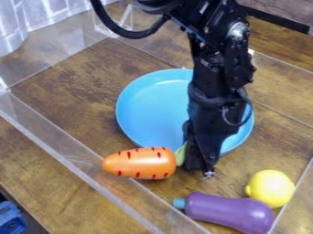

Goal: Put the carrot on the blue tray

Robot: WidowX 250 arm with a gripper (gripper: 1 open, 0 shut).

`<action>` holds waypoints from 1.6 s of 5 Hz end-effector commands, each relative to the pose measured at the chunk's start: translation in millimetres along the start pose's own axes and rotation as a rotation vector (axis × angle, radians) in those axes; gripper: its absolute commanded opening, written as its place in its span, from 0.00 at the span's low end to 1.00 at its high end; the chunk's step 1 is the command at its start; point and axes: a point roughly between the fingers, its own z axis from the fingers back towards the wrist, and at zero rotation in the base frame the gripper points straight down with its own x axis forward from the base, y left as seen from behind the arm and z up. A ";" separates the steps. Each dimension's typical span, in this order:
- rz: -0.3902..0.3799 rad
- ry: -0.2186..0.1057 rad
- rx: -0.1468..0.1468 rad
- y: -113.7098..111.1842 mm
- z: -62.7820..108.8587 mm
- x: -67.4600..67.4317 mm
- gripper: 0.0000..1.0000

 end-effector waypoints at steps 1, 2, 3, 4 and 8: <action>-0.002 -0.039 0.004 7.2 5.2 4.0 0.00; -0.011 -0.039 -0.002 5.6 12.6 -1.3 0.00; -0.021 -0.039 -0.008 3.9 19.4 -6.6 0.00; -0.022 -0.043 -0.012 8.3 18.8 -18.4 0.00; 0.073 -0.122 -0.004 19.0 13.1 -20.9 0.00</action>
